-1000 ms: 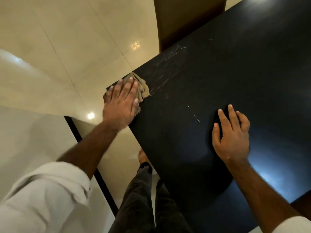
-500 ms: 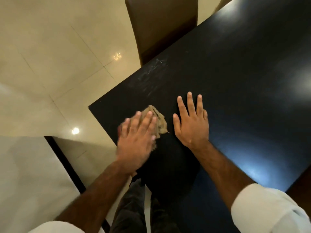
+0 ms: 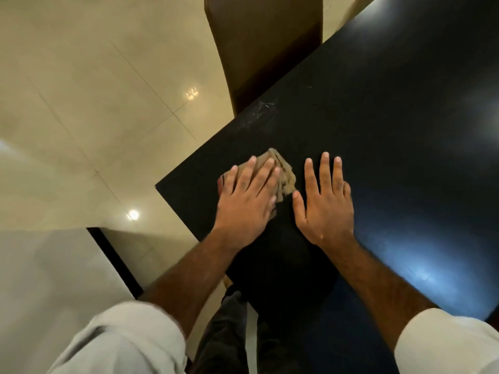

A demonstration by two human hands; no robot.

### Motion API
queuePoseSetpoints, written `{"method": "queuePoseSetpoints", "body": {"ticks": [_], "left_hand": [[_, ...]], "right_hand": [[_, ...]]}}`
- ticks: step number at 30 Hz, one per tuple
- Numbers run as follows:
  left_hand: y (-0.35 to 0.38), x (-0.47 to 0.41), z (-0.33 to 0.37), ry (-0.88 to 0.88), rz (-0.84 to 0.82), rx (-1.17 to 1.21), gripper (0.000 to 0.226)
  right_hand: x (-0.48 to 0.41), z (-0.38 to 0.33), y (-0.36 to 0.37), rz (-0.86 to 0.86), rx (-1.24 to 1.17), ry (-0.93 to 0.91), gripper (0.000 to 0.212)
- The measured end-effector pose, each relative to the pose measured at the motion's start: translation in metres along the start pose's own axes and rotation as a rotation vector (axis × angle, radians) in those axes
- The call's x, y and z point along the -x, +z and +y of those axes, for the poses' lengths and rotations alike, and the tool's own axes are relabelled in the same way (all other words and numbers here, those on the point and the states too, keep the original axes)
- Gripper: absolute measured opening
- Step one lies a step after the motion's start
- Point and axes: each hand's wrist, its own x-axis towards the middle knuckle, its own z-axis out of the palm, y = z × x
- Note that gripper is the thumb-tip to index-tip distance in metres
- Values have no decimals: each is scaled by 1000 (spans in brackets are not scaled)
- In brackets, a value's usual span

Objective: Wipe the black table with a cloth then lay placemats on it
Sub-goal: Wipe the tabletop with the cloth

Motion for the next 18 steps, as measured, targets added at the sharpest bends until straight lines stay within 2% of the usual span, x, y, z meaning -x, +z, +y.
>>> {"method": "queuePoseSetpoints", "body": {"ticks": [5, 9, 13, 18], "left_hand": [[5, 49, -79, -223, -29, 6, 70], [-18, -22, -88, -269, 24, 91, 70], [-39, -136, -50, -154, 82, 55, 69], [-64, -227, 32, 128, 65, 13, 67]], "right_hand": [[-2, -1, -2, -17, 14, 7, 79], [-4, 0, -2, -25, -2, 4, 83], [1, -1, 1, -9, -39, 42, 96], [2, 4, 8, 43, -74, 138, 110]]}}
